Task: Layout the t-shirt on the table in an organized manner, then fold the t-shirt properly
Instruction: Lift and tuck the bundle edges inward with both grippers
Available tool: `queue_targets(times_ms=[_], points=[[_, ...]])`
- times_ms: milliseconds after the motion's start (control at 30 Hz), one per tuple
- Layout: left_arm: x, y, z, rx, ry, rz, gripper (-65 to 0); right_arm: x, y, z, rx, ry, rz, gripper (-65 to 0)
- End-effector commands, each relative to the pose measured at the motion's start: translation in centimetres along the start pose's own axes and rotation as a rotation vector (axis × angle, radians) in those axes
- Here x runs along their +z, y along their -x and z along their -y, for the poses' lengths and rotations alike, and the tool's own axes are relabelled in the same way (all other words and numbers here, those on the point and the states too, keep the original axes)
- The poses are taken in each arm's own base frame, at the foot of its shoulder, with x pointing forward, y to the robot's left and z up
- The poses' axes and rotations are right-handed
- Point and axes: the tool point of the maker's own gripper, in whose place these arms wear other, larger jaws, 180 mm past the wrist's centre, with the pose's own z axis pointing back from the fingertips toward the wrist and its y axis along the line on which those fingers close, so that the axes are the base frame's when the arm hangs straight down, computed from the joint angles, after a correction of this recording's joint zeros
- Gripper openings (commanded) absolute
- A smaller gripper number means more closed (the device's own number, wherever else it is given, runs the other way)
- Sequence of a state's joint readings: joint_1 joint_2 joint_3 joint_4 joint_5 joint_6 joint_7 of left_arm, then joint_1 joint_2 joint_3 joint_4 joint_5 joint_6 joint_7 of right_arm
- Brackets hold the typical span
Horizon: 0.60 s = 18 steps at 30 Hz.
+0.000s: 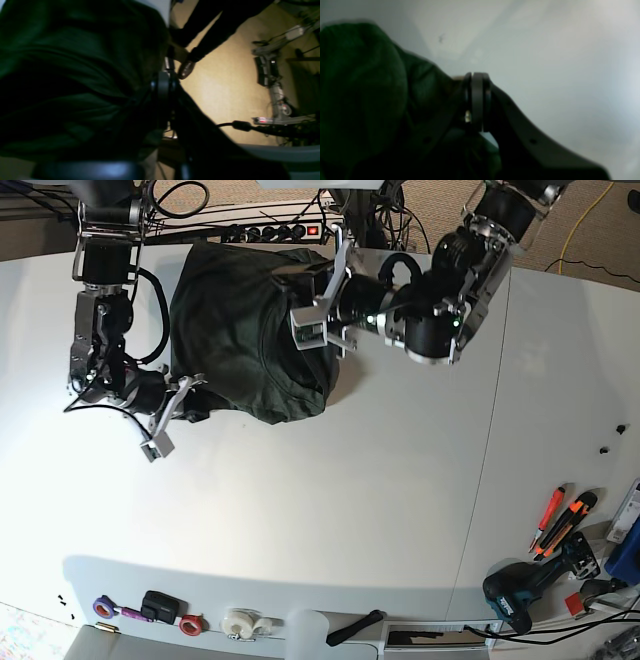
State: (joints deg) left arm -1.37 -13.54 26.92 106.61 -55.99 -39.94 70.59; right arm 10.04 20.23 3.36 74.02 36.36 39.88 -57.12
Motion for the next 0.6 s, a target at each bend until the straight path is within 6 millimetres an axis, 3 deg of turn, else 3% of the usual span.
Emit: queue_targets(times_ms=[0, 200, 333, 567], points=[[0.1, -0.9, 0.4, -0.009, 0.007, 0.040, -65.0, 0.5, -1.5, 0.5, 0.028, 0.009, 0.026, -65.0], [-0.7, 0.7, -1.1, -0.021, -0.135, 0.040, -65.0, 0.0, -0.3, -0.2, 0.032, -0.007, -0.039, -65.0], [-0.1, 0.6, -4.3, 0.028, -0.324, 0.079, -65.0, 0.3, 1.5, 0.0, 0.031, -0.002, -0.123, -65.0], [2.3, 2.5, -9.1, 0.069, -0.621, -0.018, -65.0, 1.5, 5.8, 0.9, 0.013, 0.021, -0.222, -65.0]])
